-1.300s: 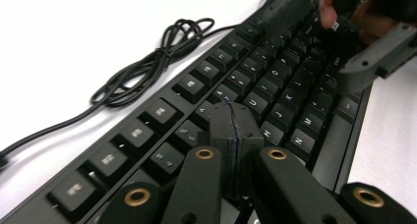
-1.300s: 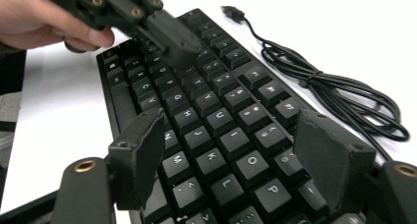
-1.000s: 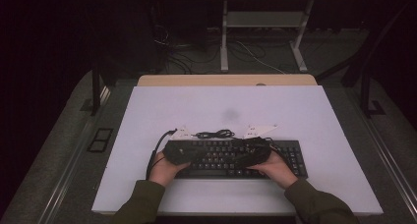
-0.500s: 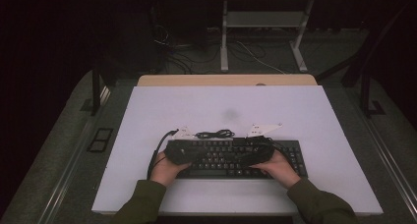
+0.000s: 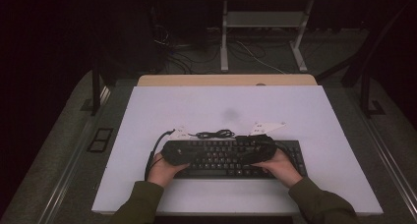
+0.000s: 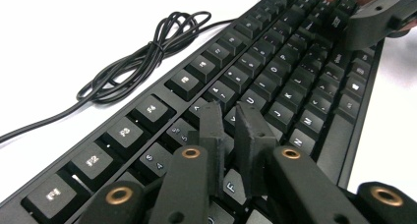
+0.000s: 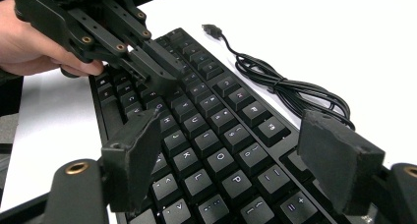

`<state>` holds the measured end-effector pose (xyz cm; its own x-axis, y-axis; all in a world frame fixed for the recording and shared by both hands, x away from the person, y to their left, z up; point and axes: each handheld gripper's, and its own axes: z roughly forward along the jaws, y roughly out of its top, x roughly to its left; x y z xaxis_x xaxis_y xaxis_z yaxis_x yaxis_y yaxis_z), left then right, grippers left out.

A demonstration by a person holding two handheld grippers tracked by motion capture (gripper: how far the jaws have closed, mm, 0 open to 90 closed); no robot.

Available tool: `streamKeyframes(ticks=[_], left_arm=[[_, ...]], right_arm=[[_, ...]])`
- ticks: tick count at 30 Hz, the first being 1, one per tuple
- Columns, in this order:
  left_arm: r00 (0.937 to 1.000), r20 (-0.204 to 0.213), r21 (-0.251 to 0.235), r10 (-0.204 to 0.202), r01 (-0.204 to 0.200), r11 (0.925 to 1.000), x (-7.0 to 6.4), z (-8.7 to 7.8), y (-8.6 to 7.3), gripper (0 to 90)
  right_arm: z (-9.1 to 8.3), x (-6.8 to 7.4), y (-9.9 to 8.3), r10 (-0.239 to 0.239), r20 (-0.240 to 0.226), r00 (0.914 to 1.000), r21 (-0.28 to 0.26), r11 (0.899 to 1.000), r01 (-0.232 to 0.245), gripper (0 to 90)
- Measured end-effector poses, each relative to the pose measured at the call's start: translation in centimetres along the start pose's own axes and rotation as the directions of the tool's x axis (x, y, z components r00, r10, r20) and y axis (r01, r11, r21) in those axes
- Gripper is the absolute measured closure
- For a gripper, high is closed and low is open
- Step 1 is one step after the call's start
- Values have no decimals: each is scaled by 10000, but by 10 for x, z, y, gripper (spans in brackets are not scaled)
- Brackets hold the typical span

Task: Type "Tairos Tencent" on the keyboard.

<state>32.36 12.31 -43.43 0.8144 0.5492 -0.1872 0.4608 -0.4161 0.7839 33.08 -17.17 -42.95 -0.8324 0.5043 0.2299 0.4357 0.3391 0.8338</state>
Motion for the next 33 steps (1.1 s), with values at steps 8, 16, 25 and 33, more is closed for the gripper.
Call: streamKeyframes(ticks=[8,16,25,33], left_arm=[[9998,102,-236,146,-144,9996,-1,-11,-2,612],[9998,157,-577,79,-70,9983,-2,-23,-6,431],[10000,-45,-499,60,-62,9987,-5,-34,-16,253],[9997,-239,-731,-77,59,9973,-4,-48,-26,206]], right_arm=[[-4,1,-3,-28,89,10000,72,10000,27,240],[-15,0,-7,161,176,9997,-74,9998,-160,225],[-32,-5,-14,427,382,9984,-318,9986,-415,218],[-48,-9,-21,515,556,9971,-497,9976,-487,215]])
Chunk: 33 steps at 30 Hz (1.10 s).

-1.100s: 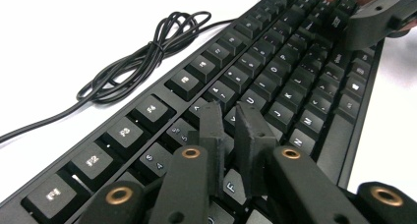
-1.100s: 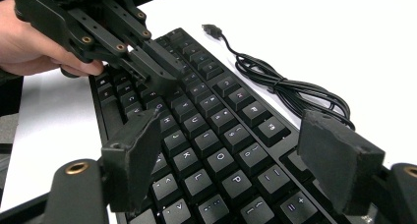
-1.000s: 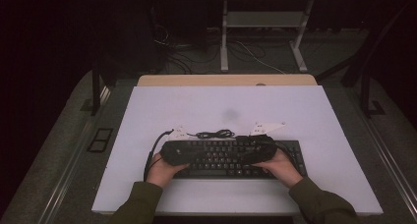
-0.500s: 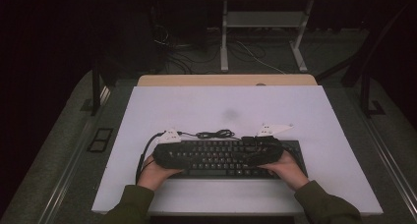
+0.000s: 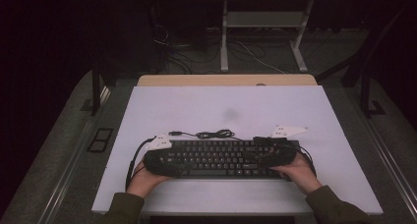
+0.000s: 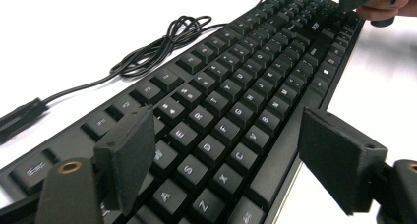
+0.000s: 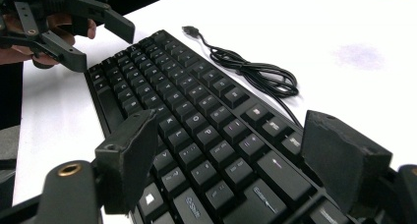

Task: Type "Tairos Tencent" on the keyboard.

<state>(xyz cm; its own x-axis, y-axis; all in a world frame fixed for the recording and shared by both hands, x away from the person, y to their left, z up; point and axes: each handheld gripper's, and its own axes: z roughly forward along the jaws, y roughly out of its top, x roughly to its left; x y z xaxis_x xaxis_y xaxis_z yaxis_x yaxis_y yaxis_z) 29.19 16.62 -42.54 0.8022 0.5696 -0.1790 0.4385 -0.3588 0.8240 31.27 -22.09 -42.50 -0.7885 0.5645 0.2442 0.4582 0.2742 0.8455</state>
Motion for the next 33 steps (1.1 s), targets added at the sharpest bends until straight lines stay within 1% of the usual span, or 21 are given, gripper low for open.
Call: streamKeyframes(ticks=[7,8,10,15,19,22,29,33], left_arm=[[9997,-211,-12,-92,91,10000,0,-7,-8,167],[9995,-245,-51,-177,176,9998,0,-8,-9,161],[9994,-289,0,-186,186,9998,1,-10,-12,152],[9983,-478,4,-319,320,9995,2,-14,-16,128],[9977,-619,11,-285,286,9996,2,-15,-16,112],[9975,-681,75,-202,208,9998,1,-16,-16,109],[9969,-763,83,-206,213,9997,2,-16,-16,46],[9967,-778,139,-222,234,9996,2,-15,-17,18]], right_arm=[[-12,-1,-10,15,70,10000,117,9999,-16,202],[-14,-1,-12,34,91,10000,148,9999,-35,200],[-18,-2,-14,79,156,9998,174,9998,-82,196],[-28,-5,-19,213,291,9994,99,9997,-216,191],[-35,-6,-24,189,357,9992,73,9998,-192,187],[-40,-7,-29,166,416,9990,169,9997,-174,183],[-54,-12,-37,172,620,9979,129,9998,-180,183],[-62,-15,-43,273,799,9964,95,9996,-282,183]])
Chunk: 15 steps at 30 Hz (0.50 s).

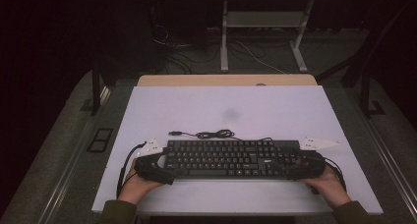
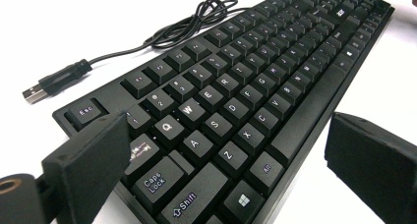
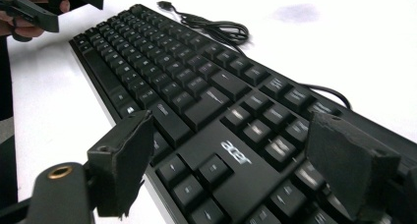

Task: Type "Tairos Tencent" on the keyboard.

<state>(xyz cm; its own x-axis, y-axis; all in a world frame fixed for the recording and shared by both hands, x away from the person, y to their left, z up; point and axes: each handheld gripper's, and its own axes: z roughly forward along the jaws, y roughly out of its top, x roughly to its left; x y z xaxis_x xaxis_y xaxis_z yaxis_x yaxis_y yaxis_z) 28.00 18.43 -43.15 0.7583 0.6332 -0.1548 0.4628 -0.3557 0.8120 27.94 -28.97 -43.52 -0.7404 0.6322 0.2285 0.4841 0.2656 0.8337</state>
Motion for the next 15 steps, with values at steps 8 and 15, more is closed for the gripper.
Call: streamKeyframes(ticks=[8,15], left_arm=[[9999,-115,57,-45,46,10000,0,1,0,0],[9998,-167,-4,-116,116,9999,1,0,-1,0]], right_arm=[[-8,-3,-10,90,76,9999,142,9999,-91,183],[-9,-3,-12,55,104,9999,185,9998,-57,182]])
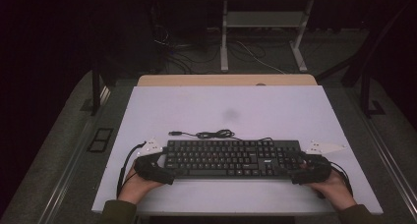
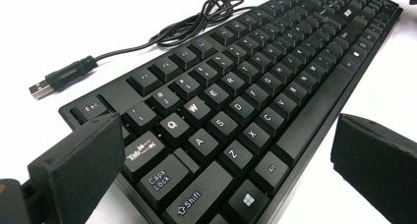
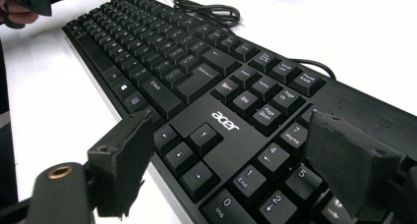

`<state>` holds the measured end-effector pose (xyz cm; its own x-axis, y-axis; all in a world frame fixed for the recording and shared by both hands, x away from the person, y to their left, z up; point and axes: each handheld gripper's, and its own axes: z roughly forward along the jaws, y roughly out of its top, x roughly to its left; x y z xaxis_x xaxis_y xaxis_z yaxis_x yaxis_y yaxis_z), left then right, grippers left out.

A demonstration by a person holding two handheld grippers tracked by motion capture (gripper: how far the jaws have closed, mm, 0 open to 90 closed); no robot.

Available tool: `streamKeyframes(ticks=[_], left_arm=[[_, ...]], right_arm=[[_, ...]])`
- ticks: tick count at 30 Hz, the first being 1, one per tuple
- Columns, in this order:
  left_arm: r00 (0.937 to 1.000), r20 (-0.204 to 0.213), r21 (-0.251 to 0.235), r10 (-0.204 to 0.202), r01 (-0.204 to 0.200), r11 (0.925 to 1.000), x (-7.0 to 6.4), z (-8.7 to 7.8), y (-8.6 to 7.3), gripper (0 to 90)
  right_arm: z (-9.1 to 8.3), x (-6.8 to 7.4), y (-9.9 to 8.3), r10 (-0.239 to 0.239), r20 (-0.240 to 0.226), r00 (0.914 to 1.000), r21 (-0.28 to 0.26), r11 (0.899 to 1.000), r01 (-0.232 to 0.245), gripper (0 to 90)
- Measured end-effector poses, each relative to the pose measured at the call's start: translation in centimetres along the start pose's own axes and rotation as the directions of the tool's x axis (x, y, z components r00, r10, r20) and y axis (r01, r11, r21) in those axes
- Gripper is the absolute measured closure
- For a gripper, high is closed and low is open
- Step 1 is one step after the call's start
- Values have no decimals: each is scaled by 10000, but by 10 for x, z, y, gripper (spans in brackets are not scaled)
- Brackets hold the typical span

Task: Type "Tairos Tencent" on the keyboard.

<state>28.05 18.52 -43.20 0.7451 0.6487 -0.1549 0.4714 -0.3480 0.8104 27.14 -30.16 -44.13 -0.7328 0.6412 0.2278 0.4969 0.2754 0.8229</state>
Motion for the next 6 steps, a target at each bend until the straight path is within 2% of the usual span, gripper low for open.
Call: streamKeyframes(ticks=[6], left_arm=[[10000,38,53,-25,25,10000,1,1,0,0]], right_arm=[[0,0,0,0,-23,10000,-18,10000,0,180]])
